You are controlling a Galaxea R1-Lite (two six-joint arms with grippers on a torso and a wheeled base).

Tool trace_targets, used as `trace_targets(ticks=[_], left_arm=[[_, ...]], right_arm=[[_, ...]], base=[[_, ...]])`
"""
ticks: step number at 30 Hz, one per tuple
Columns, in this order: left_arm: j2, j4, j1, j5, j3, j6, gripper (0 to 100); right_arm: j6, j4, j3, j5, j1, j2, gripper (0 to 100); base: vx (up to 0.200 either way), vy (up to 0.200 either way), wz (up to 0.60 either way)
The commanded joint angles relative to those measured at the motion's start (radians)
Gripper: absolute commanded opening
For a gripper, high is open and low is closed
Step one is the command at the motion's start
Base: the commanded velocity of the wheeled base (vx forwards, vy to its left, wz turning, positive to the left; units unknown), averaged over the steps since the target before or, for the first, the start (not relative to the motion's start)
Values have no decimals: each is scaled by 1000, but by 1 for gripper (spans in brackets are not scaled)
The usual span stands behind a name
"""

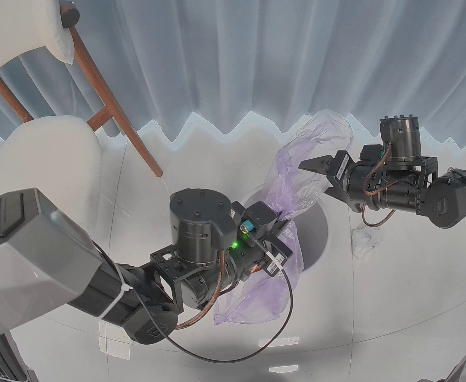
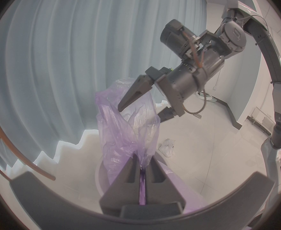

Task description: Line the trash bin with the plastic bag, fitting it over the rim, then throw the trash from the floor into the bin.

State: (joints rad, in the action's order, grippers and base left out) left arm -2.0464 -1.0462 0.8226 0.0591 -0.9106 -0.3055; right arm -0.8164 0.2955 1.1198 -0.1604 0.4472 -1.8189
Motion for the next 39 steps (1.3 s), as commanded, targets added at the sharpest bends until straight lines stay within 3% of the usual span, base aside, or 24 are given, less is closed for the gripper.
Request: trace_targets(ticks=[1, 6, 11, 12, 17, 20, 23, 30, 34, 39], left_arm=[[-3, 0, 0, 2, -1, 0, 0], [-5, 2, 0, -5, -4, 0, 0], [-60, 0, 12, 34, -68, -15, 0], [-72, -6, 21, 37, -74, -6, 100], [-64, -5, 33, 50, -117, 46, 100], [8, 2, 7, 68, -63, 83, 100], [80, -8, 3, 68, 27, 118, 100], [198, 0, -34, 74, 136, 256, 100], [198, 0, -80, 73, 150, 301, 100], [183, 3, -100, 68, 127, 434, 100]], right_arm=[[-1, 28, 15, 10, -19, -39, 0], [0, 33, 12, 12, -28, -26, 0], [46, 37, 0, 19, -61, 13, 0], [66, 37, -3, 19, -81, 15, 0], [192, 39, -55, -11, -160, 47, 0], [345, 68, -130, -131, -226, 76, 0], [431, 116, -206, -203, -249, 89, 0], [445, 309, -347, -238, -213, 86, 0], [447, 359, -390, -241, -203, 89, 0], [447, 399, -429, -248, -190, 112, 0]], base=[[0, 0, 0], [0, 0, 0], [0, 0, 0], [0, 0, 0], [0, 0, 0], [0, 0, 0], [0, 0, 0], [0, 0, 0], [0, 0, 0], [0, 0, 0]])
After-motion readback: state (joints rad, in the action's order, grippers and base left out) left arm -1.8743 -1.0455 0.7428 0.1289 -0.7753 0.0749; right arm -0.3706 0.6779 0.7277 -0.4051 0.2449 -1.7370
